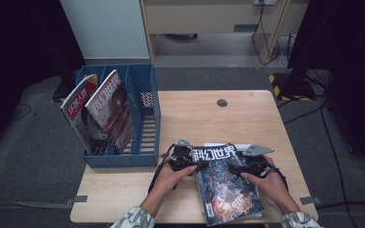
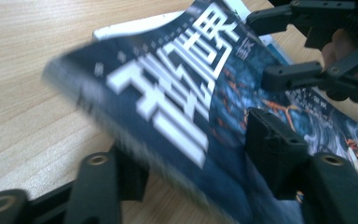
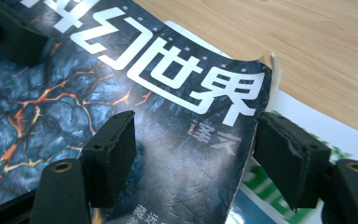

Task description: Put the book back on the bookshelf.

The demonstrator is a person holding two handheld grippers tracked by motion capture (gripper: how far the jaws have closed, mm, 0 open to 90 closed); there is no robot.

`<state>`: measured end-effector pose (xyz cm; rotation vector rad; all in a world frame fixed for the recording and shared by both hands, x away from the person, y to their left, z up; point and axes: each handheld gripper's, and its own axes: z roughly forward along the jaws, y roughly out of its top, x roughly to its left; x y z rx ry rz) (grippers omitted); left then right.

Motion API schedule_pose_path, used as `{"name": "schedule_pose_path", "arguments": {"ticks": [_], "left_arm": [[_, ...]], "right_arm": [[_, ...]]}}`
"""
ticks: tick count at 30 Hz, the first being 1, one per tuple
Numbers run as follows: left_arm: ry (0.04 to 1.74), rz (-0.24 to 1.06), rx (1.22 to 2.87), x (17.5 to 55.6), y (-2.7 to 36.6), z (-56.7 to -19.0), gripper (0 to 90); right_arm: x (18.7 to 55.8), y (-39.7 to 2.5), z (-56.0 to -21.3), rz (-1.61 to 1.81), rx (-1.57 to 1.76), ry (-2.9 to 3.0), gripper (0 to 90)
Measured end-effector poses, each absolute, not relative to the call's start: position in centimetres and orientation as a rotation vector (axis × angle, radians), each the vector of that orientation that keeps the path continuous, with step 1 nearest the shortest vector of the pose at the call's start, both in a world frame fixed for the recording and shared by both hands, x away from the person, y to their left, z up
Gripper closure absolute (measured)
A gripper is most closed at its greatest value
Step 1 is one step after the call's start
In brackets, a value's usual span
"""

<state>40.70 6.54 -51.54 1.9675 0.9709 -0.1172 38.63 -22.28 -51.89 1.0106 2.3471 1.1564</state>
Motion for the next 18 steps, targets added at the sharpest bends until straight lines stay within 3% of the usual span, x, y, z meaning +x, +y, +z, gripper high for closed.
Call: {"name": "schedule_pose_path", "arguments": {"ticks": [9,14,18], "left_arm": [[0.962,-0.115,1.987,41.0,6.5,-50.7,53.7],[0.966,-0.08,2.013,41.6,6.5,-49.9,50.1],[1.001,-0.135,1.987,42.8,6.8,-49.6,47.1]], "right_arm": [[38.9,-22.0,-52.0,1.18,1.085,2.373,26.4],[39.0,-22.0,-52.1,1.19,1.098,2.37,26.2],[39.0,-21.9,-52.1,1.192,1.089,2.369,26.2]]}}
